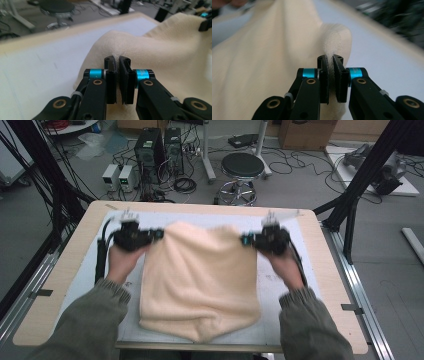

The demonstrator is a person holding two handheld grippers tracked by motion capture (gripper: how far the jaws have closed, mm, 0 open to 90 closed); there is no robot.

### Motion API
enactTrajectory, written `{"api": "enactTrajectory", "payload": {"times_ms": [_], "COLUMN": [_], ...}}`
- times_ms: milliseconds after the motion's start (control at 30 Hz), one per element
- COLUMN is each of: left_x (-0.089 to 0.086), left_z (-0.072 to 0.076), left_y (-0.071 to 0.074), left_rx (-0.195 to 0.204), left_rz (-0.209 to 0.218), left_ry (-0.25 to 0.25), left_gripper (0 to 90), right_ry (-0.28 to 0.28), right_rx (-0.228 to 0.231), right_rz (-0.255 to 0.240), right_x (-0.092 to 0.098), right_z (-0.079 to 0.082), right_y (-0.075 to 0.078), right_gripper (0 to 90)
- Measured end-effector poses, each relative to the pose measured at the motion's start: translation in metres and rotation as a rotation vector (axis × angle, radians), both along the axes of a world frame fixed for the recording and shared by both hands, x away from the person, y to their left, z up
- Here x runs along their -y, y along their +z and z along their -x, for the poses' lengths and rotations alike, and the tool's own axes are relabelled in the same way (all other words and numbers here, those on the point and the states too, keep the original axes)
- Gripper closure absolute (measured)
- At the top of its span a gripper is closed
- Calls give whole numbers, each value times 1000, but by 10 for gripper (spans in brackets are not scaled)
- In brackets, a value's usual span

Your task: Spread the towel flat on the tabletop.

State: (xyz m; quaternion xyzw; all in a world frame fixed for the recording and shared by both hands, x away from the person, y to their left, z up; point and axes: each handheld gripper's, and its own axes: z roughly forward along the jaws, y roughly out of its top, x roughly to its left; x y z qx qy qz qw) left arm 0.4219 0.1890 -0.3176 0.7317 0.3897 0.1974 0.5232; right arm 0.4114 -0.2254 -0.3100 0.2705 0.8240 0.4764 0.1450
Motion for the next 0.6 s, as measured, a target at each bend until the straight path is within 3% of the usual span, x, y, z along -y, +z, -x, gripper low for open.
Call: {"api": "enactTrajectory", "payload": {"times_ms": [33, 67, 100, 133, 167, 200, 233, 267, 300, 367, 533, 600], "left_x": [3, 3, 3, 2, 2, 1, -2, -5, -7, -11, -19, -21], "left_z": [-13, -22, -25, -25, -23, -21, -19, -17, -14, -3, 31, 48], "left_y": [9, 14, 15, 12, 8, 3, -5, -12, -18, -32, -51, -56], "left_rx": [2, -28, -37, -20, -17, -24, -38, -59, -66, -75, -63, -24], "left_rz": [6, 39, 67, 61, 23, 0, 10, 21, 25, 28, 16, 24], "left_ry": [52, 77, 68, 46, 46, 39, 34, 31, 22, -7, -93, -116], "left_gripper": [676, 544, 510, 546, 558, 548, 539, 534, 532, 533, 518, 512], "right_ry": [-81, -153, -158, -146, -123, -111, -97, -95, -83, -74, -24, -11], "right_rx": [32, 36, 1, 5, 46, 39, 24, 15, -13, -29, -52, -48], "right_rz": [-6, -35, -84, -97, -58, -25, -11, -11, -13, -21, -19, -21], "right_x": [0, 0, 1, 0, -2, -4, -4, -2, 0, 5, 13, 15], "right_z": [-19, -35, -44, -47, -46, -43, -41, -38, -34, -22, 16, 32], "right_y": [13, 21, 25, 26, 23, 18, 11, 2, -6, -22, -47, -50], "right_gripper": [638, 499, 506, 504, 505, 505, 504, 507, 508, 510, 508, 507]}}
